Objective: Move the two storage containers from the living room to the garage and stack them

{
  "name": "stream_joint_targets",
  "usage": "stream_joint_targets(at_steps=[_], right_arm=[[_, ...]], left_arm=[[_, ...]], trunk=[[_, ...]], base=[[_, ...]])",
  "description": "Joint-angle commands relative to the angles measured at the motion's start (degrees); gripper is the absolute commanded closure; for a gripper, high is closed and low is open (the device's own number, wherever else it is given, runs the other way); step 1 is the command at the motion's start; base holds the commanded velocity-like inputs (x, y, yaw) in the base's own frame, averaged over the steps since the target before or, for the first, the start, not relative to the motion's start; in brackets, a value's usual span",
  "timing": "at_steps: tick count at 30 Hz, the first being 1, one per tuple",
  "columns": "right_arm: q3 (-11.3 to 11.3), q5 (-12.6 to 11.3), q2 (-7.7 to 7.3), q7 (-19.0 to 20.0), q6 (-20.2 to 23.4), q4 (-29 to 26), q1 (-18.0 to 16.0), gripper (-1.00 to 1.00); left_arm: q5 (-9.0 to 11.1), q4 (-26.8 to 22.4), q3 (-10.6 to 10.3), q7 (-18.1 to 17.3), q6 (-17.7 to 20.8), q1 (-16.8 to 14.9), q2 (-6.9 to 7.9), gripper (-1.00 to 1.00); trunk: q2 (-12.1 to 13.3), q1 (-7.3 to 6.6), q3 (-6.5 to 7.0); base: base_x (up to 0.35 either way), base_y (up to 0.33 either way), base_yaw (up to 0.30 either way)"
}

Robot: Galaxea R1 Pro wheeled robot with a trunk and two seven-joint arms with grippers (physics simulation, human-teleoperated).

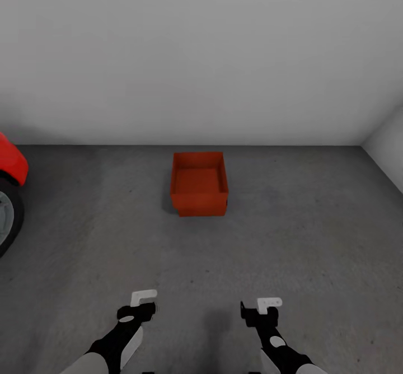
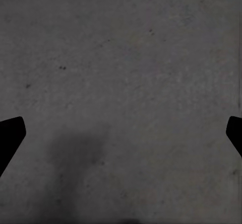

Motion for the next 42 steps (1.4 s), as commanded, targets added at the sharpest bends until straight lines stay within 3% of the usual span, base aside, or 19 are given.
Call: stream_joint_targets(at_steps=[1, 7, 10, 17, 28, 30, 31, 34, 38, 39, 42], right_arm=[[0.32, 0.20, -0.05, -0.53, -0.04, 0.10, 0.14, -1.00], [0.31, 0.22, -0.42, -0.55, 0.30, 0.55, 0.01, -1.00], [0.31, 0.21, -0.59, -0.59, 0.54, 1.17, -0.02, -1.00], [0.33, 0.28, -0.65, -0.67, 0.72, 2.12, 0.00, -1.00], [0.36, 0.31, -0.69, -0.60, 0.92, 3.23, 0.05, -1.00], [0.49, 0.35, -1.77, -0.63, 1.20, 4.81, 0.05, -1.00], [0.59, 0.55, -3.12, -0.67, 1.10, 6.11, 0.05, -1.00], [0.65, 0.59, -5.28, -0.43, 0.82, 7.72, 0.05, -1.00], [0.67, 0.27, -7.25, 0.04, 0.94, 9.39, 0.05, -1.00], [0.68, 0.19, -8.41, 0.17, 1.34, 10.12, 0.38, -1.00], [0.68, 0.16, -8.74, 0.15, 2.16, 10.42, 2.78, -1.00]], left_arm=[[0.61, 0.24, -0.53, 0.38, 0.18, -0.01, 0.87, -1.00], [1.29, 2.30, -0.56, 0.25, 0.32, -0.01, 5.28, -1.00], [3.27, 5.21, -0.57, 0.16, 0.28, -0.01, 6.80, -1.00], [9.15, 9.86, -0.65, -0.27, -0.22, -0.01, 7.60, -1.00], [10.58, 14.50, -0.74, -0.49, -0.36, -0.01, 7.61, -1.00], [10.62, 16.00, -0.75, -0.50, -0.36, -0.01, 7.58, -1.00], [10.66, 16.90, -0.75, -0.51, -0.36, -0.01, 7.55, -1.00], [10.73, 17.87, -0.75, -0.51, -0.35, 0.14, 7.55, -1.00], [10.74, 18.37, -0.75, -0.58, -0.36, 0.40, 7.67, -1.00], [10.70, 18.48, -0.75, -0.64, -0.36, 0.46, 7.69, -1.00], [10.51, 18.49, -0.76, -0.73, -0.46, 0.56, 7.59, -1.00]], trunk=[[-0.05, 0.01, -0.05], [-0.05, 0.01, -0.05], [-0.05, 0.01, -0.05], [-0.05, 0.01, -0.05], [-0.05, 0.01, -0.05], [-0.05, 0.01, -0.05], [-0.05, 0.01, -0.05], [-0.05, 0.01, -0.05], [-0.05, 0.01, -0.05], [-0.05, 0.01, -0.05], [-0.05, 0.01, -0.05]], base=[[0.000, 0.000, 0.000], [0.000, 0.000, 0.000], [0.000, 0.000, 0.000], [0.000, 0.000, 0.000], [0.000, 0.000, 0.000], [0.000, 0.000, 0.000], [0.000, 0.000, 0.000], [0.000, 0.000, 0.000], [0.000, 0.000, 0.000], [0.000, 0.000, 0.000], [0.000, 0.000, 0.000]])
